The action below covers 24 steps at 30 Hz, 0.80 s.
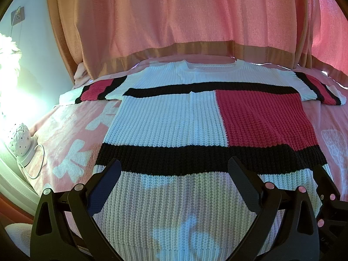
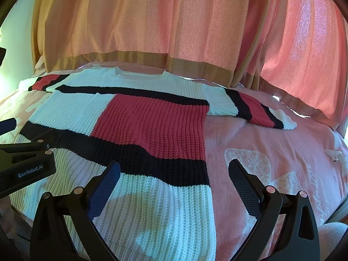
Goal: Fold small clothes
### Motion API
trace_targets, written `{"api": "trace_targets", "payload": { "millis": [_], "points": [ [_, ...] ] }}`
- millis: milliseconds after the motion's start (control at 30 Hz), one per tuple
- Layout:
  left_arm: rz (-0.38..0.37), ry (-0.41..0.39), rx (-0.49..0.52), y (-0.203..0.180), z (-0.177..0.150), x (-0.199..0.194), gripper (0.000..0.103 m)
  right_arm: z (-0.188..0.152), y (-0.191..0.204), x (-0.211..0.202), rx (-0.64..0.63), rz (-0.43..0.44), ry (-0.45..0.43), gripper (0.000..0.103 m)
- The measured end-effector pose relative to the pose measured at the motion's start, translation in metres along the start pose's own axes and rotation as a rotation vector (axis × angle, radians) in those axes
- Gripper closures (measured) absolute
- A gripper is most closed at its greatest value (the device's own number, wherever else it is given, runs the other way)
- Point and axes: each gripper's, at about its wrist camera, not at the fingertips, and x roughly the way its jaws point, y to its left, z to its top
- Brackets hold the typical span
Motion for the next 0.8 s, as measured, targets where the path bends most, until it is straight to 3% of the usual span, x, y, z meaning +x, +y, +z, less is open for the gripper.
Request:
{"api": "trace_targets", "payload": {
  "millis": [600, 700, 800],
  "points": [
    [-0.007, -0.001, -0.009, 0.001, 0.002, -0.003, 0.007, 0.001, -0.004, -0.001, 0.001, -0.01, -0.008, 0.005],
    [-0.054, 0.009, -0.04, 0.006, 0.013, -0.01, 0.007, 0.009, -0.016, -0.007, -0.01, -0.01, -0.022, 0.005],
    [-0.083, -0.023, -0.072, 0.015, 0.037, -0.022, 0.006, 0.035, -0.055, -0.026, 0.007, 0.023, -0.107, 0.005]
  ]
}}
